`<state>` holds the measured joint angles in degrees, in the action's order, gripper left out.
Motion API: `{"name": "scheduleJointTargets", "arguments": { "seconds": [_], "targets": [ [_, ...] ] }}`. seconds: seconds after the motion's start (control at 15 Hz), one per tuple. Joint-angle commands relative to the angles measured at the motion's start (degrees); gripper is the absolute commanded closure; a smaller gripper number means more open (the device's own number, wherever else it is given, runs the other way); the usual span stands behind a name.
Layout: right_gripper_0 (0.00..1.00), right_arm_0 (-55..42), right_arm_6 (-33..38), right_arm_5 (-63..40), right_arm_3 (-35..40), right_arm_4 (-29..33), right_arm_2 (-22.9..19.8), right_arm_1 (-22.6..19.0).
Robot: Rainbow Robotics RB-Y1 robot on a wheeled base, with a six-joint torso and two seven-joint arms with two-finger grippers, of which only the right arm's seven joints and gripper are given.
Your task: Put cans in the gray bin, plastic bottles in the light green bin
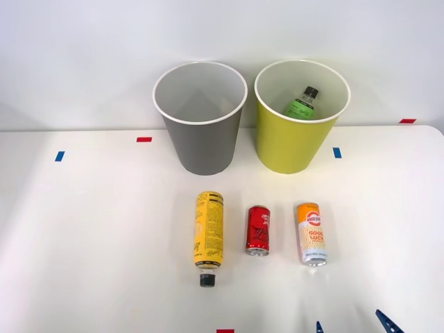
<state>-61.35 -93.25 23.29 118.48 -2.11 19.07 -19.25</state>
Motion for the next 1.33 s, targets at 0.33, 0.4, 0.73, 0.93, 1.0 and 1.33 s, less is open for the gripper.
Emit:
{"name": "scheduleJointTargets", "arguments": {
  "seconds": [0.33,0.4,0.73,0.93,1.0,1.33],
  "targets": [
    [0.0,0.4,-0.6,-0.8,-0.9,0.9,0.4,0.5],
    [0.0,0.4,-0.9,-1.7,0.4,0.9,0.5,0.4],
    [0.0,4.5,-0.2,-32.4,18.5,0.0,-0.4,0.7],
    [0.0,11.7,1.9,-45.5,22.1,-0.8,-3.3,2.9],
    [0.0,13.8,3.6,-47.8,22.1,-1.0,-3.9,3.6],
    [0.0,29.2,14.9,-67.5,22.1,-0.1,-5.8,6.0]
  ]
}}
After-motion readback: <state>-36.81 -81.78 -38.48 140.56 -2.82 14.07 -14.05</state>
